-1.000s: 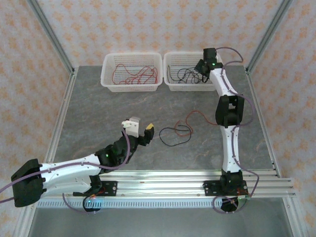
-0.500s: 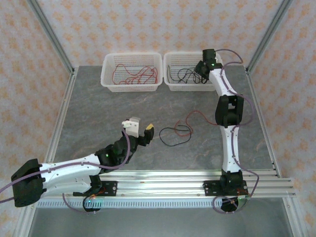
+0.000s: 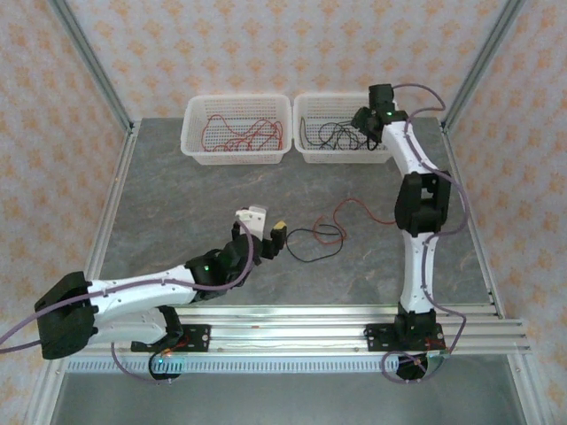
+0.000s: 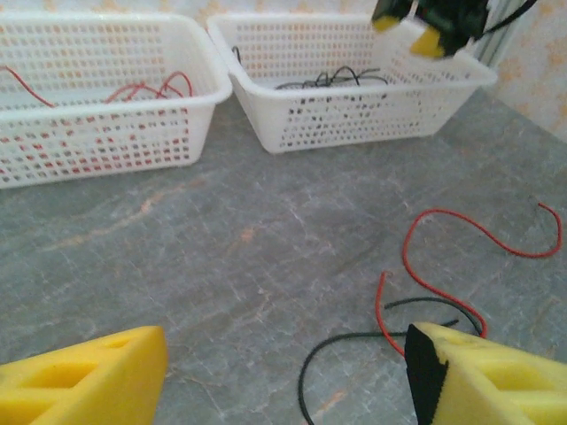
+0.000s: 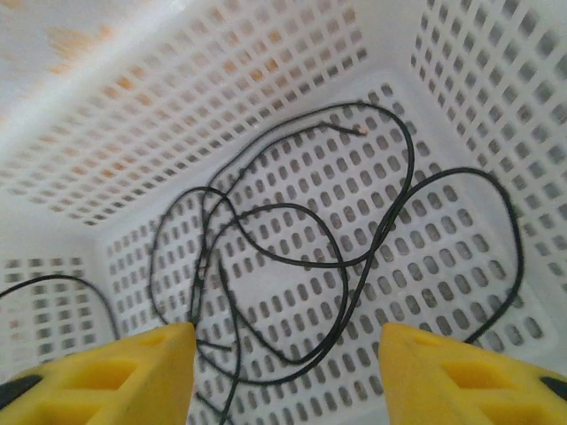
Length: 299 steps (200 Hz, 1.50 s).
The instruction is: Untangle the cables
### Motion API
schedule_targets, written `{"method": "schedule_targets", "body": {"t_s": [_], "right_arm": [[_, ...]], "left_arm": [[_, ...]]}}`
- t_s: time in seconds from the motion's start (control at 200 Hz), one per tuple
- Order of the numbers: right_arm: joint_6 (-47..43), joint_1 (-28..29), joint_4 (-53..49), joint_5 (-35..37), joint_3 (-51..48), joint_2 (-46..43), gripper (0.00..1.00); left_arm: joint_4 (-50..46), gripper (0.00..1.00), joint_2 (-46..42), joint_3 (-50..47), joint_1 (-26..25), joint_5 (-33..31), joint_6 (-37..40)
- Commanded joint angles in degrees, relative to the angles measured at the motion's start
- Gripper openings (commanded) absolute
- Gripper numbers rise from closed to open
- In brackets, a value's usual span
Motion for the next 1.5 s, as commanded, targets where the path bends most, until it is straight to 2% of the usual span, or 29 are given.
{"method": "schedule_targets", "body": {"t_s": [0.0, 0.125, 0.255, 0.48, 0.686, 0.866, 0.981, 1.096, 1.271, 1.492], "right_arm": [[-1.64, 1.35, 4.76, 2.62, -5.92, -10.98, 0.56], [-1.9, 2.26, 6.91, 3.37, -13.91, -19.87, 0.55], [-2.52, 3.39, 8.35, 3.99, -21.7, -28.95, 0.54], [-3.49, 4.26, 8.77, 3.48, -33.6, -42.66, 0.54], [-4.53, 4.34, 7.62, 1.96, -42.04, -51.86, 0.55], [-5.32, 4.36, 6.73, 1.61, -48.55, -58.46, 0.55], [-5.98, 4.38, 5.62, 1.84, -51.62, -61.14, 0.55], [-6.27, 4.32, 4.88, 1.11, -54.35, -64.34, 0.55], [-6.72, 4.37, 4.1, 0.71, -58.97, -68.36, 0.55], [-7.12, 4.33, 2.64, 1.8, -63.6, -73.39, 0.55]], "left_arm": [[-7.11, 0.69, 2.45, 3.87, -0.46, 3.49, -2.86], [-12.73, 0.63, 5.11, 6.83, -0.24, 7.01, -4.98], [-19.9, 0.63, 8.15, 10.42, 0.05, 12.51, -6.63], [-31.91, 0.6, 14.44, 17.21, 0.58, 17.72, -9.39], [-36.7, 0.57, 18.55, 20.5, 3.44, 25.88, -11.62], [-38.75, 0.51, 24.19, 24.47, 5.64, 29.1, -10.05], [-39.51, 0.5, 28.88, 27.9, 6.81, 31.21, -7.87], [-42.42, 0.48, 34.12, 31.63, 8.01, 30.61, -6.15], [-48.13, 0.47, 40.1, 36.91, 8.92, 24.72, -4.99], [-49.86, 0.47, 45.31, 41.21, 10.01, 24.79, -2.89]]}}
